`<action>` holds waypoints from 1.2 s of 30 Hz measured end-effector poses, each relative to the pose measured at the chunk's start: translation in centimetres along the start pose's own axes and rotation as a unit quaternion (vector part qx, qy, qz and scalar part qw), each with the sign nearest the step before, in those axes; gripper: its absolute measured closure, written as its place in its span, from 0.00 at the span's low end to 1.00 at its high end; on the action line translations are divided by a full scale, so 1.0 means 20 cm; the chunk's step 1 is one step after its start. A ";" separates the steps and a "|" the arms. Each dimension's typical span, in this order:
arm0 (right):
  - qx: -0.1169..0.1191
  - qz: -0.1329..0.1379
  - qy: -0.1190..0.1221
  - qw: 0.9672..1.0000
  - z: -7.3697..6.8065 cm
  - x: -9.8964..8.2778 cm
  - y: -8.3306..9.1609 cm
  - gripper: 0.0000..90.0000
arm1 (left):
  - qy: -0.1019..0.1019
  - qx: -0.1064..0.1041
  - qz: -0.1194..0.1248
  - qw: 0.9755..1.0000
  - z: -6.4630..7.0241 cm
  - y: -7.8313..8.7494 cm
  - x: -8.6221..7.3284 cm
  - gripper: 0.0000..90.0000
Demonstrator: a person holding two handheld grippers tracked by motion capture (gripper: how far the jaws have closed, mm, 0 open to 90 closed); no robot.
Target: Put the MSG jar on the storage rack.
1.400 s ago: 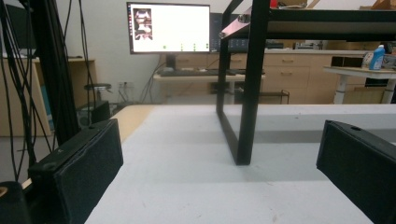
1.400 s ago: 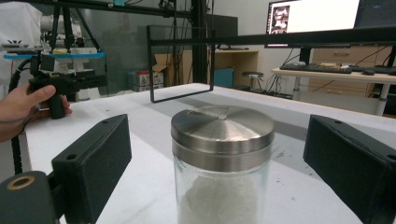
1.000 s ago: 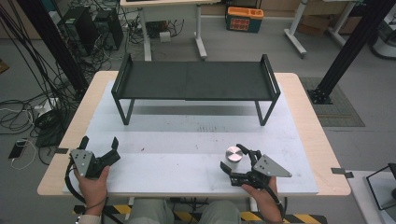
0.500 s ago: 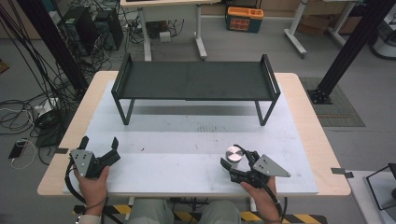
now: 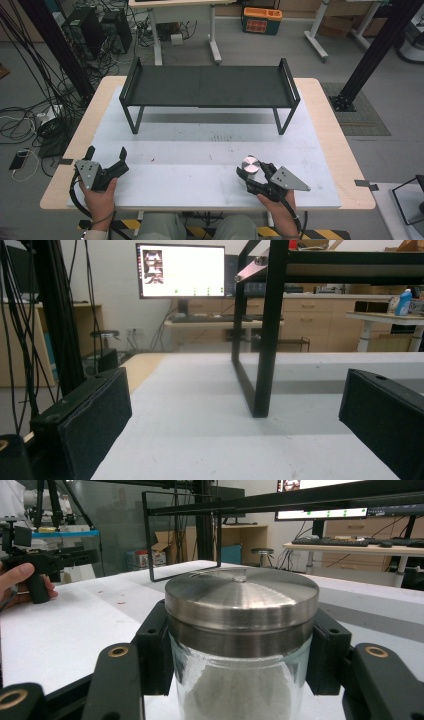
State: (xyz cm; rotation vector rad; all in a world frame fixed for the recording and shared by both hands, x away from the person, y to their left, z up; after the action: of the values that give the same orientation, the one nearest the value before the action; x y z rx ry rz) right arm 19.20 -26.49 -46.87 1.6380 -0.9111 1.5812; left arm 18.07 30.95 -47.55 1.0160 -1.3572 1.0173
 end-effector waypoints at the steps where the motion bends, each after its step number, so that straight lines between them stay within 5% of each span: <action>1: -0.001 0.000 0.000 1.000 0.00 0.00 0.00 0.47 | 0.000 0.000 0.000 1.000 0.00 0.00 0.00 0.01; 12: -0.010 -0.001 -0.035 0.999 0.00 0.02 0.01 0.47 | 0.001 0.000 0.000 1.000 0.00 0.00 0.00 0.01; 30: 0.005 0.012 0.000 1.000 -0.03 0.23 -0.02 0.47 | 0.002 -0.002 0.003 1.000 0.00 0.00 0.00 0.01; 36: 0.019 0.013 0.004 1.000 -0.04 0.38 -0.06 0.47 | 0.002 -0.001 0.002 1.000 0.00 0.00 0.00 0.01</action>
State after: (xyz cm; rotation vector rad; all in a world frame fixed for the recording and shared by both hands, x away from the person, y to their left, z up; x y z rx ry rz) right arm 19.95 -25.38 -39.27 1.6518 -0.9075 1.6312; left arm 18.07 30.97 -47.59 1.0092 -1.3567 1.0217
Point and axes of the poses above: each handheld gripper's, and its own axes: y roughly backward along the jaws, x roughly out of its top, z roughly to its right, the point moved 4 cm from there along -y, roughly forward along the jaws, and after that the axes turned 14 degrees about -x, right-handed, at the moved point
